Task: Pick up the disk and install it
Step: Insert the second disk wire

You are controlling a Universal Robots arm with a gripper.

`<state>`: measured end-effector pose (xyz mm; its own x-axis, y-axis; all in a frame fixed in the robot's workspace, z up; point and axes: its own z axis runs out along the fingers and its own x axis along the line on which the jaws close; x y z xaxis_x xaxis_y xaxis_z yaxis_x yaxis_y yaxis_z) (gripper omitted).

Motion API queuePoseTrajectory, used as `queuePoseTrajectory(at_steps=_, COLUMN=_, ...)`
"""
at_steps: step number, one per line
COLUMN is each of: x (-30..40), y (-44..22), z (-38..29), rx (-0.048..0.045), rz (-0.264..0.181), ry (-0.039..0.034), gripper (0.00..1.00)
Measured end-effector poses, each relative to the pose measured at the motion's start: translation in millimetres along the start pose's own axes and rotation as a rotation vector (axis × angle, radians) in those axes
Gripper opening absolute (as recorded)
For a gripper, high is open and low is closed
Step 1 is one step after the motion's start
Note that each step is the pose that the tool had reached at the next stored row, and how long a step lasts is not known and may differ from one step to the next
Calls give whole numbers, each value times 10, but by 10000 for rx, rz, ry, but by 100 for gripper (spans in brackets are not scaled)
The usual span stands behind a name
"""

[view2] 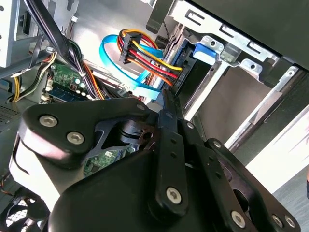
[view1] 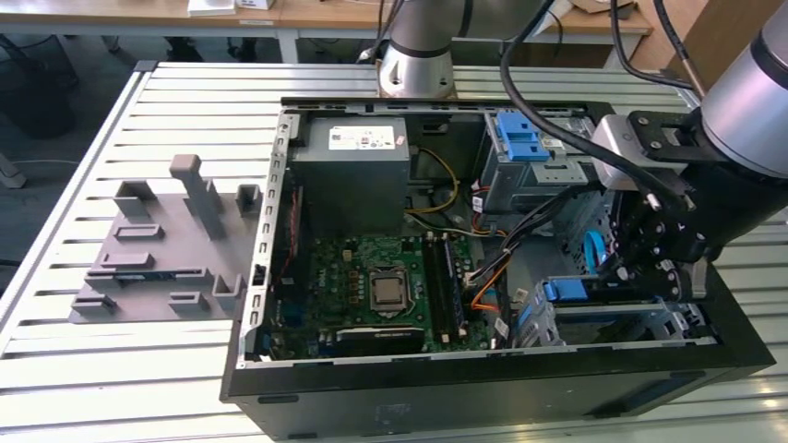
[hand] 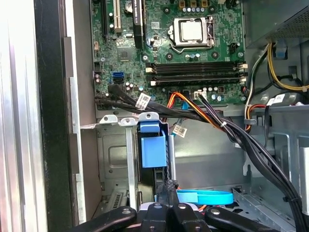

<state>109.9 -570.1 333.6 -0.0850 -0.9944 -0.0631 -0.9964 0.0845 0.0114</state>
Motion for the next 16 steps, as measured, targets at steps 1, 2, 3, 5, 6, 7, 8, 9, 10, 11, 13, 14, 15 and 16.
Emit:
queuePoseTrajectory(at_steps=1, x=0, y=0, z=0, rx=0, rz=0, ry=-7, gripper=11)
queuePoseTrajectory(at_steps=2, x=0, y=0, z=-5, rx=-1, rz=0, ry=-12, gripper=11)
queuePoseTrajectory(at_steps=3, x=-1, y=0, z=-15, rx=-1, rz=0, ry=-16, gripper=11)
queuePoseTrajectory(at_steps=5, x=-3, y=0, z=-41, rx=-1, rz=0, ry=-10, gripper=11)
queuePoseTrajectory(at_steps=6, x=-3, y=1, z=-45, rx=-1, rz=0, ry=-13, gripper=11)
queuePoseTrajectory(at_steps=7, x=-3, y=1, z=-46, rx=-2, rz=0, ry=-14, gripper=11)
queuePoseTrajectory(at_steps=8, x=-3, y=0, z=-46, rx=-3, rz=0, ry=-14, gripper=11)
queuePoseTrajectory(at_steps=9, x=-3, y=0, z=-48, rx=-3, rz=0, ry=-12, gripper=11)
queuePoseTrajectory(at_steps=10, x=-3, y=0, z=-51, rx=-4, rz=0, ry=-10, gripper=11)
queuePoseTrajectory(at_steps=11, x=-3, y=0, z=-55, rx=-4, rz=0, ry=-8, gripper=11)
queuePoseTrajectory(at_steps=13, x=-4, y=0, z=-65, rx=-6, rz=0, ry=-8, gripper=11)
queuePoseTrajectory(at_steps=14, x=-5, y=0, z=-72, rx=-7, rz=0, ry=-9, gripper=11)
queuePoseTrajectory(at_steps=15, x=-5, y=1, z=-80, rx=-9, rz=0, ry=-8, gripper=11)
queuePoseTrajectory(at_steps=16, x=-6, y=1, z=-89, rx=-10, rz=1, ry=-7, gripper=11)
